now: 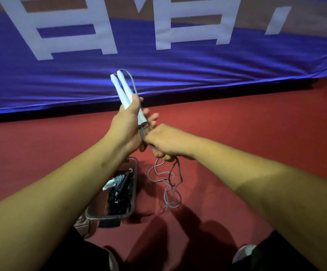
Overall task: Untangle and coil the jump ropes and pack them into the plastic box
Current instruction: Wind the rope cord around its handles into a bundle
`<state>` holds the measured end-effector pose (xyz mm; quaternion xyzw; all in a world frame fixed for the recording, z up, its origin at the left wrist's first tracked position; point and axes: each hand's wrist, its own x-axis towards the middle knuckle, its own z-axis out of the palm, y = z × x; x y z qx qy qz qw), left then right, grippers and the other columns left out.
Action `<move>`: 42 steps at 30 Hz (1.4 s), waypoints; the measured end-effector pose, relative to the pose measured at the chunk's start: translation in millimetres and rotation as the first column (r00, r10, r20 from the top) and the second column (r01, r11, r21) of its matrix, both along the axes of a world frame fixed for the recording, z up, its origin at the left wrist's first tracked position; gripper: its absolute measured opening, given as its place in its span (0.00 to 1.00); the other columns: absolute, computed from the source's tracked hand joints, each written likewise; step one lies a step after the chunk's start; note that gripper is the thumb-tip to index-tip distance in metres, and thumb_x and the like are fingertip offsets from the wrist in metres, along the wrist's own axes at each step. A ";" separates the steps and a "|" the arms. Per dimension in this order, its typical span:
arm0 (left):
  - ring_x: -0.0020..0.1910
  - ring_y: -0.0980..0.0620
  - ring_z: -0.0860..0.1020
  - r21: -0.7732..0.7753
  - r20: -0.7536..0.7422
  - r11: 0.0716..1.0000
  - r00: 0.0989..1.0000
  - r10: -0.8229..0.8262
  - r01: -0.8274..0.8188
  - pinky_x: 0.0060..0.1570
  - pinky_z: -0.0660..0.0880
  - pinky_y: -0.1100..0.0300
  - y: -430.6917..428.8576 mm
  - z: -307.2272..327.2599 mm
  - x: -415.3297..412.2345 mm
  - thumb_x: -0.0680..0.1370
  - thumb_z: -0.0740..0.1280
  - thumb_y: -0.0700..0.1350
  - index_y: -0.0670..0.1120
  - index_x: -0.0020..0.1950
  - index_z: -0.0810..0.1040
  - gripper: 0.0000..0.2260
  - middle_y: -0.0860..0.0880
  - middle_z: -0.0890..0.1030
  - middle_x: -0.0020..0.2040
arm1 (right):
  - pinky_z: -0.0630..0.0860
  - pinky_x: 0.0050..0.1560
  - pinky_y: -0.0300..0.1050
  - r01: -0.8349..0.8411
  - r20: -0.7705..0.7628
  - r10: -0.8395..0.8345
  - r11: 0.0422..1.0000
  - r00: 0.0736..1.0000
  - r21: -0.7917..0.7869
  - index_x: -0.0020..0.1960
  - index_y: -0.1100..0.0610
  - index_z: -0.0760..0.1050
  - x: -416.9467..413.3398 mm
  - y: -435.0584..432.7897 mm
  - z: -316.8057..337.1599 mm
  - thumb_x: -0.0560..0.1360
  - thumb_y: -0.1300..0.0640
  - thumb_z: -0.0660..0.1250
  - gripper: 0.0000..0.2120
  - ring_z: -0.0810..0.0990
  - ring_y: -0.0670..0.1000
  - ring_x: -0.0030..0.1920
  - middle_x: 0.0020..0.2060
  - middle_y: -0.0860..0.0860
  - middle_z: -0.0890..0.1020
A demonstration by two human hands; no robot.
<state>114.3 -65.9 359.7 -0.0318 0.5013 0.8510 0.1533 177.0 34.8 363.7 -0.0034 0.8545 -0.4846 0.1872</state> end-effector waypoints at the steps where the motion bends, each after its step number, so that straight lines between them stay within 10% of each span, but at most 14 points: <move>1: 0.24 0.55 0.73 -0.008 -0.020 0.998 0.998 0.059 -0.059 0.24 0.70 0.65 -2.8 0.6 -5.5 0.83 0.62 0.52 0.48 0.56 0.67 0.08 0.50 0.72 0.32 | 0.67 0.27 0.40 -0.033 -0.015 0.033 0.999 0.999 -0.008 0.49 0.68 0.77 2.4 0.3 0.9 0.79 0.59 0.55 0.15 0.72 0.53 0.24 0.24 0.55 0.71; 5: 0.20 0.58 0.59 -0.206 -0.169 0.946 0.961 0.218 -0.251 0.22 0.59 0.67 -17.1 1.6 -27.3 0.83 0.61 0.46 0.50 0.45 0.63 0.09 0.50 0.62 0.28 | 0.70 0.32 0.43 -0.068 -0.077 0.059 0.990 0.995 -0.120 0.49 0.67 0.75 11.1 2.3 9.2 0.79 0.64 0.59 0.08 0.77 0.52 0.25 0.24 0.51 0.69; 13: 0.26 0.50 0.69 -0.730 -0.420 0.577 0.906 0.046 -0.367 0.21 0.69 0.61 -46.7 -10.5 -49.2 0.80 0.65 0.47 0.45 0.53 0.69 0.08 0.42 0.71 0.40 | 0.67 0.28 0.39 0.017 -0.179 -0.031 0.997 0.983 -0.081 0.42 0.61 0.80 6.8 38.6 35.1 0.76 0.62 0.66 0.06 0.70 0.50 0.23 0.25 0.53 0.67; 17: 0.21 0.52 0.67 -0.851 -0.147 0.524 0.959 -0.244 0.003 0.17 0.66 0.65 -34.1 -12.6 -35.8 0.81 0.65 0.45 0.47 0.51 0.69 0.05 0.45 0.70 0.34 | 0.64 0.26 0.37 0.178 -0.344 -0.144 0.981 0.928 0.070 0.39 0.58 0.82 -6.5 67.7 38.7 0.75 0.57 0.69 0.09 0.66 0.47 0.22 0.23 0.51 0.68; 22: 0.22 0.56 0.59 -0.801 0.202 0.339 0.755 -0.624 0.494 0.23 0.56 0.68 -25.7 -2.8 -8.1 0.84 0.58 0.52 0.46 0.53 0.72 0.10 0.48 0.67 0.32 | 0.65 0.31 0.32 0.268 -0.498 -0.080 0.909 0.863 0.320 0.38 0.55 0.83 -16.9 106.8 27.7 0.73 0.50 0.71 0.10 0.71 0.42 0.27 0.28 0.47 0.78; 27: 0.22 0.57 0.58 -0.688 0.232 0.354 0.654 -0.720 0.634 0.24 0.54 0.67 -20.9 -2.4 -2.3 0.70 0.64 0.70 0.47 0.49 0.73 0.27 0.51 0.66 0.29 | 0.65 0.32 0.31 0.254 -0.505 -0.049 0.903 0.862 0.345 0.40 0.55 0.84 -17.8 126.4 16.3 0.72 0.49 0.72 0.09 0.72 0.39 0.27 0.30 0.47 0.80; 33: 0.21 0.51 0.63 -0.792 0.281 0.134 0.549 -0.787 0.596 0.23 0.59 0.63 -19.9 -8.2 3.2 0.77 0.71 0.46 0.46 0.46 0.69 0.11 0.49 0.67 0.25 | 0.66 0.33 0.27 0.174 -0.480 0.013 0.923 0.877 0.343 0.42 0.55 0.84 -19.5 123.8 12.6 0.72 0.50 0.73 0.09 0.74 0.35 0.29 0.30 0.43 0.80; 37: 0.23 0.51 0.70 -0.932 0.302 -0.165 0.440 -0.846 0.321 0.26 0.68 0.62 -20.6 -2.9 8.1 0.75 0.74 0.47 0.47 0.41 0.73 0.10 0.51 0.74 0.25 | 0.68 0.35 0.34 0.112 -0.483 0.062 0.940 0.874 0.323 0.42 0.57 0.84 -22.3 119.5 11.1 0.70 0.51 0.75 0.09 0.72 0.40 0.29 0.31 0.49 0.80; 42: 0.23 0.61 0.67 -0.982 0.006 0.064 0.369 -0.929 0.177 0.26 0.64 0.68 -11.7 19.2 25.9 0.75 0.74 0.43 0.51 0.39 0.73 0.11 0.58 0.72 0.25 | 0.67 0.32 0.40 0.090 -0.402 -0.053 0.993 0.914 0.073 0.40 0.54 0.83 -23.5 125.1 3.1 0.70 0.54 0.75 0.04 0.71 0.46 0.29 0.27 0.53 0.78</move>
